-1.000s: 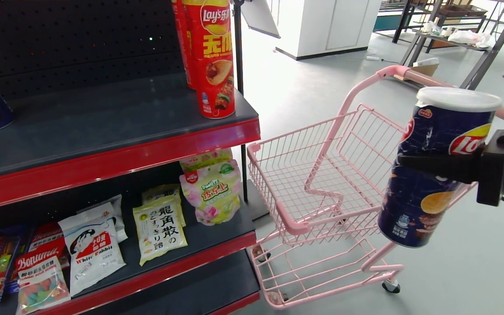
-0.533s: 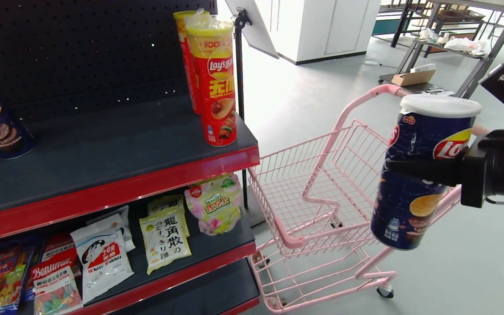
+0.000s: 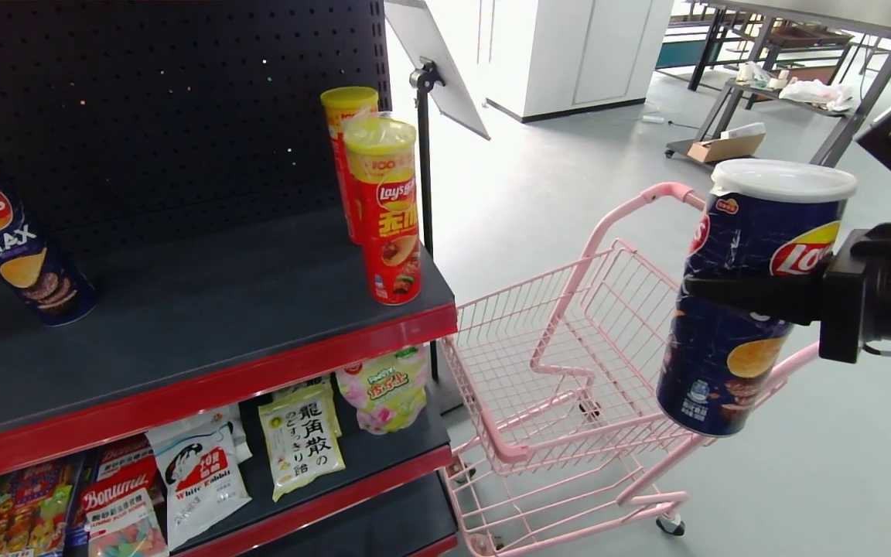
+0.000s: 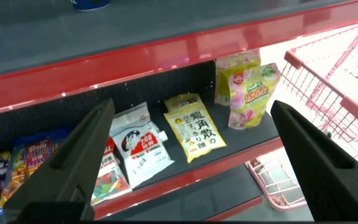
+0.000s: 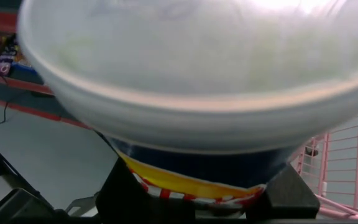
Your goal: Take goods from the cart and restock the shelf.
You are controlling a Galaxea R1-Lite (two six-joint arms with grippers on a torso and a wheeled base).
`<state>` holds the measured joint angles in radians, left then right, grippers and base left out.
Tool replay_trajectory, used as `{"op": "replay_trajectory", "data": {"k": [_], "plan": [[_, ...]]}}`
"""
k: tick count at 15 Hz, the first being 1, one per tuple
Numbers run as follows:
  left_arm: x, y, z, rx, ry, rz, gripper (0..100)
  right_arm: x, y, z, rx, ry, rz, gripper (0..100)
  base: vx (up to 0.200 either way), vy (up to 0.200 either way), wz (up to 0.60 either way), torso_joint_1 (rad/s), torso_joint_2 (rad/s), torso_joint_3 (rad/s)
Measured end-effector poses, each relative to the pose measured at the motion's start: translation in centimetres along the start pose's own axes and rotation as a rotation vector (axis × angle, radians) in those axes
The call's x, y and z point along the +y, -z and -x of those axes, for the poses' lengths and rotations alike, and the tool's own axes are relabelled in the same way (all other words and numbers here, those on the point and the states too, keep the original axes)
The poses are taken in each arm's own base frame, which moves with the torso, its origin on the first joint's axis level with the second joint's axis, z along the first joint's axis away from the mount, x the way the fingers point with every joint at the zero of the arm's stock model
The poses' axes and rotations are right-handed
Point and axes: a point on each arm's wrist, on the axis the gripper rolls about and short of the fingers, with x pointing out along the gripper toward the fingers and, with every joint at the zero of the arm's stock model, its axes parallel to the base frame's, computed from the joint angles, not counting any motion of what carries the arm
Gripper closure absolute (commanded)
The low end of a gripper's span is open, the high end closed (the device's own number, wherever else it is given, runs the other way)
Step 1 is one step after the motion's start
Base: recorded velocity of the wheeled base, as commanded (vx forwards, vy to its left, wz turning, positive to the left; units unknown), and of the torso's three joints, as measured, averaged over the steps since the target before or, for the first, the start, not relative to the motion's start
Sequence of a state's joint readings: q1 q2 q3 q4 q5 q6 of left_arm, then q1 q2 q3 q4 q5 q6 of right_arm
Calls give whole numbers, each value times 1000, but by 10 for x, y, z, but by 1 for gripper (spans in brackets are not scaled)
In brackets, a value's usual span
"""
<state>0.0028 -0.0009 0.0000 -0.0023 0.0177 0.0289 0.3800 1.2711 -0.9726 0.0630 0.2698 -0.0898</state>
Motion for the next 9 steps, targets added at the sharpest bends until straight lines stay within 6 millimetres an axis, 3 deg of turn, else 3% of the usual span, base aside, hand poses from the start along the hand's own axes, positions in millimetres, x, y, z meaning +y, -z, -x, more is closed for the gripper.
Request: {"op": "replay_trajectory", "data": {"k": [4, 9], "plan": [[0, 0, 0, 0, 0, 0, 0, 1, 2, 3, 0, 6, 0, 100, 0, 0, 0, 160, -383, -228], [0, 0, 0, 0, -1, 0, 0, 0, 5, 3, 13, 61, 28, 100, 0, 0, 600, 21, -43, -26]]}}
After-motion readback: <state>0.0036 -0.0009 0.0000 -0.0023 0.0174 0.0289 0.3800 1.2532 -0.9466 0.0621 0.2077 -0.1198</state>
